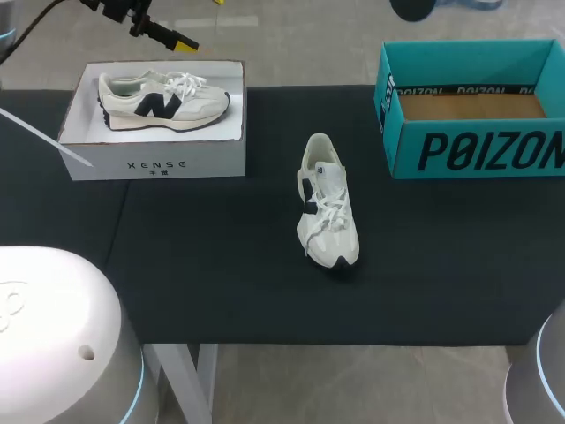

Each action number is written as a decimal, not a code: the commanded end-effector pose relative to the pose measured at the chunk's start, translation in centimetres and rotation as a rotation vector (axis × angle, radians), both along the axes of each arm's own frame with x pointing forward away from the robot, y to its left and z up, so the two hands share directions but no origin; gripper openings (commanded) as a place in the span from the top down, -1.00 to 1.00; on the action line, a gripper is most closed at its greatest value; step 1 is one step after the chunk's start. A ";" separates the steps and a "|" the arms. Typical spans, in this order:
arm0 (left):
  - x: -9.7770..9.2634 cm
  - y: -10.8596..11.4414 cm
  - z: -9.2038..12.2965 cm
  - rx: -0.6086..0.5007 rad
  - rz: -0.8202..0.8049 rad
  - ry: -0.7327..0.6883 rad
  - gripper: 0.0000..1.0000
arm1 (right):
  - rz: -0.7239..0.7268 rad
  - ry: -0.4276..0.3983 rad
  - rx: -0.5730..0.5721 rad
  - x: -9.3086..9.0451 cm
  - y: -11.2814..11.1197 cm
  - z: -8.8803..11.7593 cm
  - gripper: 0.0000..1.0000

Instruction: Take the shoe out of the shoebox, open the shoe tongue, remove and reinsert the insole, then place the shoe into the shoebox

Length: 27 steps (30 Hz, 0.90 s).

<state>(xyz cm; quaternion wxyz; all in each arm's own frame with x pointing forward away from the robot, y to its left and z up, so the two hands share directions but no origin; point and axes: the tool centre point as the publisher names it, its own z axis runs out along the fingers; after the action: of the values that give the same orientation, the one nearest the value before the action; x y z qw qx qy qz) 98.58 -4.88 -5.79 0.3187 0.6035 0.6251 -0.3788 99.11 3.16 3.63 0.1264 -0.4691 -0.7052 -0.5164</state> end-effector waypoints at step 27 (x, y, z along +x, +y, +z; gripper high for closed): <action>-0.8 -0.1 -0.2 -0.002 0.022 -0.013 -1.00 | 0.142 -0.398 0.166 2.8 -0.3 -0.9 1.00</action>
<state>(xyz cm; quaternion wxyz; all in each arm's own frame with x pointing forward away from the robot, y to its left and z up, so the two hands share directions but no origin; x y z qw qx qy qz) 97.82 -5.02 -6.06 0.3287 0.5976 0.6290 -0.3730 101.98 2.74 2.77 0.0615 -0.2942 -0.7043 -0.6431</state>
